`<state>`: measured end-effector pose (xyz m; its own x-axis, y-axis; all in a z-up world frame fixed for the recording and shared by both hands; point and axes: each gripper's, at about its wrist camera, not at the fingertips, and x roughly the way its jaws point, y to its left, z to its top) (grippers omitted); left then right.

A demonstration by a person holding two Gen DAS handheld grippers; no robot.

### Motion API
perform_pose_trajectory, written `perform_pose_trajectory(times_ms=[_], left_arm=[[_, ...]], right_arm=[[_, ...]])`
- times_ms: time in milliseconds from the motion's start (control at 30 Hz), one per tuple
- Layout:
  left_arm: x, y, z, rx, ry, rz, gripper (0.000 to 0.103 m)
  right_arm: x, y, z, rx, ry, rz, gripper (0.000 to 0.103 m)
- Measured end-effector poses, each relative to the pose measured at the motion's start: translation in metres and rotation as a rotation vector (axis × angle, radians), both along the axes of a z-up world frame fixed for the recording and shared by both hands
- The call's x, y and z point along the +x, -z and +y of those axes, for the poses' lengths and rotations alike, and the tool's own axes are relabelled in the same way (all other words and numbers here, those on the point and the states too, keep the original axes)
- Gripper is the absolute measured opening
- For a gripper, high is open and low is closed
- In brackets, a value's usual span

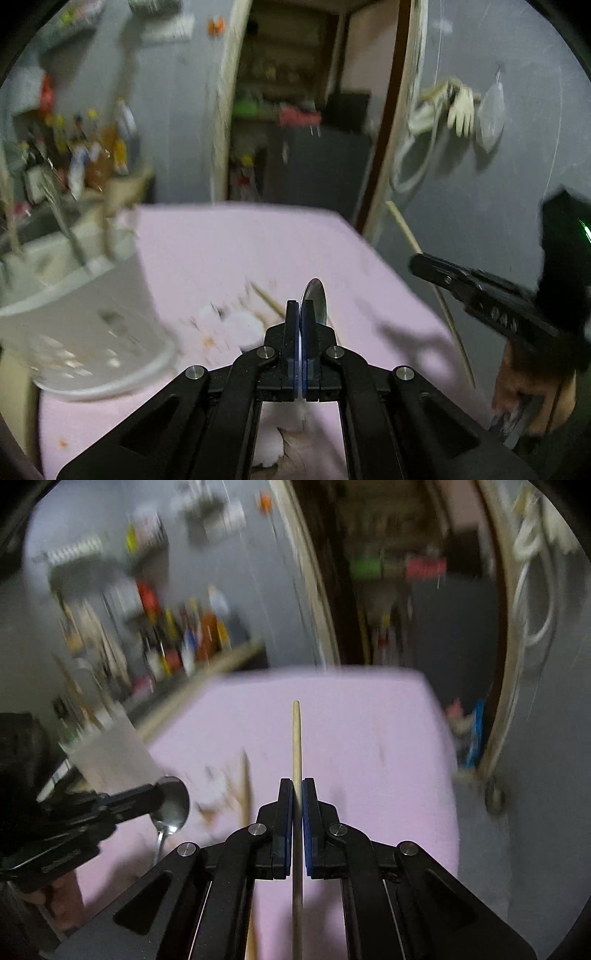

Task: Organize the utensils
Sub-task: 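Carry the spoon in the left tool while the right tool carries the chopstick to the holder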

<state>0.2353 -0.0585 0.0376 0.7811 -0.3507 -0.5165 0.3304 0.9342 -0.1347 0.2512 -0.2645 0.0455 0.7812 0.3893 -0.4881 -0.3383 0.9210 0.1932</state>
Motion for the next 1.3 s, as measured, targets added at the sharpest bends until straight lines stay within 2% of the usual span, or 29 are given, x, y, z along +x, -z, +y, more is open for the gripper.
perform_pose_trajectory(times_ms=[67, 200, 367, 433, 667, 800, 967, 1133, 1300], left_arm=[[-0.012, -0.015, 0.001, 0.007, -0.028, -0.077, 0.0], [-0.035, -0.044, 0.004, 0.032, -0.08, -0.22, 0.0], [-0.052, -0.074, 0.032, 0.045, -0.151, -0.324, 0.0], [-0.056, -0.085, 0.048, 0.04, -0.183, -0.353, 0.0], [-0.062, -0.111, 0.118, 0.048, -0.324, -0.413, 0.0], [-0.062, -0.116, 0.152, 0.059, -0.399, -0.42, 0.0], [-0.057, -0.109, 0.184, 0.079, -0.486, -0.419, 0.0], [-0.044, -0.099, 0.208, 0.063, -0.558, -0.423, 0.0], [-0.026, -0.082, 0.217, 0.073, -0.602, -0.427, 0.0]], right_arm=[[-0.027, -0.017, 0.01, -0.007, 0.034, -0.17, 0.003], [-0.06, -0.042, 0.029, -0.018, 0.072, -0.419, 0.003], [-0.082, -0.07, 0.055, -0.032, 0.111, -0.658, 0.003], [-0.083, -0.079, 0.067, -0.021, 0.109, -0.717, 0.003], [-0.068, -0.1, 0.105, 0.105, 0.018, -0.785, 0.003], [-0.051, -0.108, 0.131, 0.222, -0.068, -0.762, 0.003], [-0.028, -0.108, 0.167, 0.354, -0.182, -0.701, 0.003], [-0.019, -0.102, 0.193, 0.37, -0.235, -0.687, 0.003], [-0.012, -0.086, 0.212, 0.313, -0.252, -0.691, 0.003]])
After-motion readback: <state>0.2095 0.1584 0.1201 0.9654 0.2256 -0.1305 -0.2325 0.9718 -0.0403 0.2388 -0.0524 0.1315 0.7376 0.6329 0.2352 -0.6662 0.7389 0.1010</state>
